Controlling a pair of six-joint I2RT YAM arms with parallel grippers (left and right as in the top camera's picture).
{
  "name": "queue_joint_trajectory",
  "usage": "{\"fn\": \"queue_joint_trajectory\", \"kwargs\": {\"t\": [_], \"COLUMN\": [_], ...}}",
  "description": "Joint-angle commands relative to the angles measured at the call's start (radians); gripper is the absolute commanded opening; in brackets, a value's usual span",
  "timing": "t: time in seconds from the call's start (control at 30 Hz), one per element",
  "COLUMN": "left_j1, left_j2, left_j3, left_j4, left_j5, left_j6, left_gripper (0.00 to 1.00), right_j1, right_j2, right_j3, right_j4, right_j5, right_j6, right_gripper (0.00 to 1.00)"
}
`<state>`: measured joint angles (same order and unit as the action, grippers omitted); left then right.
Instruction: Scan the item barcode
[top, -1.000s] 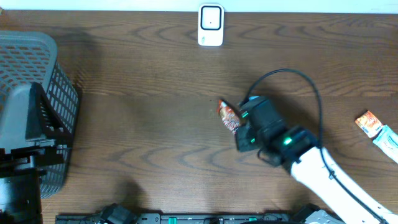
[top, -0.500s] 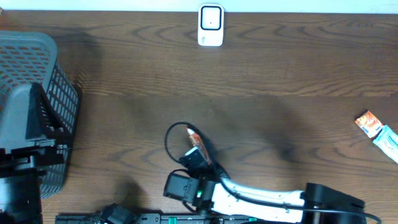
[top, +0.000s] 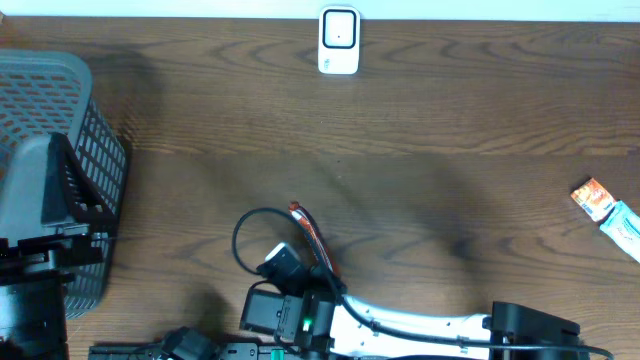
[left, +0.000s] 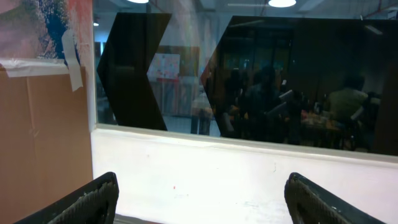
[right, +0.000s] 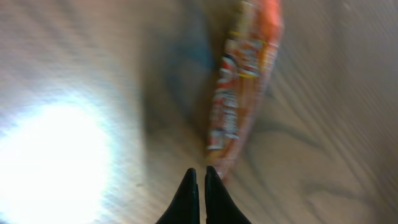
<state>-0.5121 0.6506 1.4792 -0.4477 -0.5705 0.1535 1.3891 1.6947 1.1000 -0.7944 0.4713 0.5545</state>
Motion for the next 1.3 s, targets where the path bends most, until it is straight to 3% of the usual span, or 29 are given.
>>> {"fn": "queue_joint_trajectory", "kwargs": {"t": [0.0,0.13,0.2,0.27,0.4,0.57,0.73,0.97,1.27], "left_j1": [0.003,0.003,0.003,0.003,0.003,0.003,0.003,0.003,0.003], "left_j2": [-0.006,-0.006,-0.006,-0.006,-0.006,-0.006,-0.006,-0.006,-0.006], "left_j3": [-0.003,-0.003,-0.003,-0.003,-0.003,-0.003,-0.003,-0.003,-0.003], "left_j4": [0.000,0.000,0.000,0.000,0.000,0.000,0.000,0.000,0.000], "left_j5": [0.005,0.005,0.005,0.005,0.005,0.005,0.005,0.005,0.005], "left_j6": [-0.010,-0.010,-0.010,-0.010,-0.010,-0.010,-0.010,-0.010,-0.010], "left_gripper": [0.86,0.86,0.86,0.86,0.86,0.86,0.86,0.86,0.86], "right_j1": [0.014,0.000,-0.019,-0.055,-0.173,-0.324,-0.361,-0.317,-0.187], "right_j2": [0.003,-0.001,-0.002,-0.002,0.003,0.062,0.117,0.217,0.185], "right_j3": [0.016,0.021,0.042,0.073,0.077,0.070,0.070,0.070,0.085], "right_j4": [0.014,0.013,-0.016,-0.046,-0.009,0.089,0.168,0.208,0.182], "right_j5": [-0.063,-0.024,0.037,0.074,0.040,-0.039,-0.109,-0.282,-0.326], "right_j6": [-0.025,0.113,0.179,0.212,0.180,0.085,0.040,0.007,0.009], "right_gripper": [0.08,0.36,0.40,0.24,0.01,0.01,0.01,0.01,0.01]}}
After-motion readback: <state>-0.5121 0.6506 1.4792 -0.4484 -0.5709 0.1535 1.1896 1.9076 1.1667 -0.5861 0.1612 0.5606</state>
